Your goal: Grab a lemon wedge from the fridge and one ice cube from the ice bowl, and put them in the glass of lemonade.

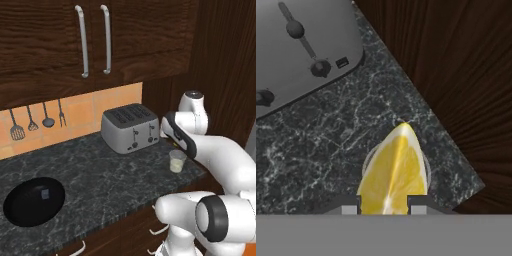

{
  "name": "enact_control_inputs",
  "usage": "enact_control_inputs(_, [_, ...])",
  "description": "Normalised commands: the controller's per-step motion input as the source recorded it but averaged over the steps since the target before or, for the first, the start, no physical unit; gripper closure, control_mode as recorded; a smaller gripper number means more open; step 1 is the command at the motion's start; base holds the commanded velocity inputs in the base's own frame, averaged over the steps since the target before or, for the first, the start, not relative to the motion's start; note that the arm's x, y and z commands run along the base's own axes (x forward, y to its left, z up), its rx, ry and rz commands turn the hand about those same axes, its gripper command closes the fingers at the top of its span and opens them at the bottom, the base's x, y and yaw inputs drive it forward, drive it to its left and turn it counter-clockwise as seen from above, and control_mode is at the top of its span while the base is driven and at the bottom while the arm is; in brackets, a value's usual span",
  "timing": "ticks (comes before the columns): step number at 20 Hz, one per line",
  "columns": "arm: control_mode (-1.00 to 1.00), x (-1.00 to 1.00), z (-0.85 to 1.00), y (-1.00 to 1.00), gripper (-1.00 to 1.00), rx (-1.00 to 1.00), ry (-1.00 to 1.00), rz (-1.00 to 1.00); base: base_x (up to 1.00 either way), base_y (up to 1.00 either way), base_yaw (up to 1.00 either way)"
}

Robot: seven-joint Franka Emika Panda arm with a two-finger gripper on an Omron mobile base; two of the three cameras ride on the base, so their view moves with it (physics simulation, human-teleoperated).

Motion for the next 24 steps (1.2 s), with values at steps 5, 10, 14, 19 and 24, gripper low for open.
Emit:
enact_control_inputs(5, [-1.00,0.18,0.00,0.00,1.00,0.00,0.05,0.00,0.00,0.00,0.00])
enact_control_inputs(10, [-1.00,0.11,0.00,-0.08,1.00,0.00,0.05,0.00,0.00,0.00,0.00])
enact_control_inputs(14, [-1.00,0.01,-0.13,-0.12,1.00,0.00,0.03,0.00,0.00,0.00,0.00])
enact_control_inputs(19, [-1.00,0.03,-0.01,0.00,1.00,0.00,0.03,0.00,0.00,0.00,0.00])
enact_control_inputs(24, [-1.00,0.17,-0.15,0.00,1.00,0.00,0.02,0.00,0.00,0.00,0.00])
